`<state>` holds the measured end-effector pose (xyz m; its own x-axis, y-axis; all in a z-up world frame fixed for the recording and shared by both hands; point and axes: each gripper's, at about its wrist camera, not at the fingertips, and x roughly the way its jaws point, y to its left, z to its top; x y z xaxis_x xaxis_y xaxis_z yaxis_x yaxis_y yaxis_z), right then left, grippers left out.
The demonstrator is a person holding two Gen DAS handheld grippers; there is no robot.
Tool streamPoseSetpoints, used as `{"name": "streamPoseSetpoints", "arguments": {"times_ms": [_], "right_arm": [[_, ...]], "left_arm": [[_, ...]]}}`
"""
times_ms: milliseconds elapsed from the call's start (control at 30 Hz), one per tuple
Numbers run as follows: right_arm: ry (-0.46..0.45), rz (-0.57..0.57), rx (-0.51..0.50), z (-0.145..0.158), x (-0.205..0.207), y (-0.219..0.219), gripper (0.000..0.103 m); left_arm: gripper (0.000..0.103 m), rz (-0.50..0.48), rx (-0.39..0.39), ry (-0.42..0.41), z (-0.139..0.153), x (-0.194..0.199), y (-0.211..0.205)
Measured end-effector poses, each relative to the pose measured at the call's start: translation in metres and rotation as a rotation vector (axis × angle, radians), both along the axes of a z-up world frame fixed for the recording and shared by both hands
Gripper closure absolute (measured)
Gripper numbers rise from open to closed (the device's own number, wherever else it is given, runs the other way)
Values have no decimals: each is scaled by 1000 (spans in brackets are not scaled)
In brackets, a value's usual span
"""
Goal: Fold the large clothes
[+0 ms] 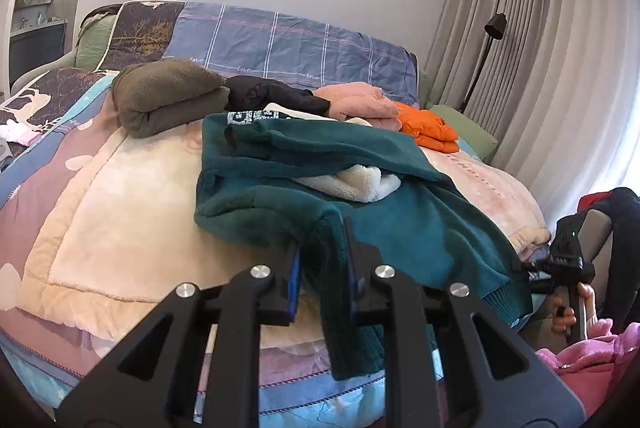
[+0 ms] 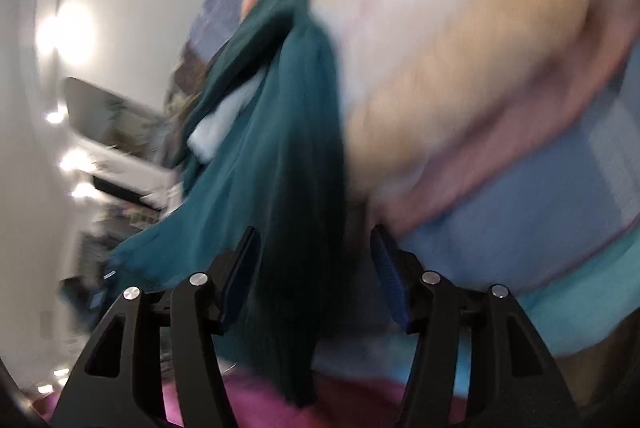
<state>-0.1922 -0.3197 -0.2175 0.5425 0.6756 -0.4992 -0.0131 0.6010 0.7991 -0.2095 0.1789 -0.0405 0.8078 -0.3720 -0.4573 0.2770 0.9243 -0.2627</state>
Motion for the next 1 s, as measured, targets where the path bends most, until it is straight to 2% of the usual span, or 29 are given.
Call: {"name": "streamPoseSetpoints", "arguments": {"times_ms": [33,67,100,133,167,200,233,333,400,533,600,667,733,800,900,1000], "right_arm": [[-5,40,37,0,1,4,44],[-9,63,43,0,0,9,49],[-14,64,35,3,-1,12,61],[-10,53,50,5,0,13,80],[-21,36,97,11,0,10,83],[-83,19,159,26,-1,4,85],[-154,4,171,46,-4,0,86],[-375,-44,86,120,-15,2,88],[-499,-31,82,159,-24,10,90],[-660,-44,5,212,-56,17,94],[-676,-64,-65,219,-62,19,94],[-635,-71,-83,211,-53,19,94],[-562,-94,-79,196,-32,15,94],[-502,-110,-27,181,-10,15,94],[-504,-126,3,183,18,21,94],[-523,-156,-37,198,46,26,94]], "left_arm": [[85,0,-3,2,-1,1,1],[85,-1,-13,5,-2,1,2],[85,-1,-20,7,-1,2,3],[85,2,-30,9,-1,4,4],[85,4,-51,10,2,6,6],[85,4,-73,7,6,6,9],[85,6,-87,-3,10,7,12],[86,15,-107,-87,37,2,17],[86,23,-114,-150,56,-8,17],[86,54,-151,-209,76,-27,18],[86,54,-161,-216,77,-31,20],[86,66,-132,-184,69,-24,20],[86,80,-150,-126,56,-7,26],[86,88,-176,-76,47,9,31],[86,81,-171,-70,49,31,29],[86,79,-148,-90,65,57,25]]}}
